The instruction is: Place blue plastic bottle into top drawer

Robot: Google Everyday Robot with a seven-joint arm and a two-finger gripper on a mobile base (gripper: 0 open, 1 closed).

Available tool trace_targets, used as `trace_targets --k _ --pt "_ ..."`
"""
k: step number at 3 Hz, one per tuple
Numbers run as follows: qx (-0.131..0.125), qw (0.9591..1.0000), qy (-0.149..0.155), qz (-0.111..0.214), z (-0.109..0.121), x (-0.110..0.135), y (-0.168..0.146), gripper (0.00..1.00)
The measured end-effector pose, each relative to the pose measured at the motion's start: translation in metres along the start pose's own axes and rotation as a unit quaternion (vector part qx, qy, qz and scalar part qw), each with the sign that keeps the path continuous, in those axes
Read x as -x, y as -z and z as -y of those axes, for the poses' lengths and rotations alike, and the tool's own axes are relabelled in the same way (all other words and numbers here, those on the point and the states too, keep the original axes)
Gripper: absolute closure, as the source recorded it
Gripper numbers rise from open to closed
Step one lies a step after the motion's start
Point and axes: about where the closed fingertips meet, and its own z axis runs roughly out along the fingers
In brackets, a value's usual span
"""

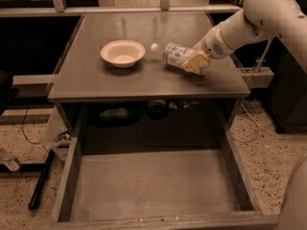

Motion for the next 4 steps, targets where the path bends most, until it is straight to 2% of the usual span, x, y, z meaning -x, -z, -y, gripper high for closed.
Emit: trace_targets --k 1,4 --pt "0.000 1.0000 0.000 0.000 0.0000 0.0000 0.0000 0.81" --pt "0.000 1.0000 0.000 0.000 -0.0001 0.0000 -0.0001 0.12"
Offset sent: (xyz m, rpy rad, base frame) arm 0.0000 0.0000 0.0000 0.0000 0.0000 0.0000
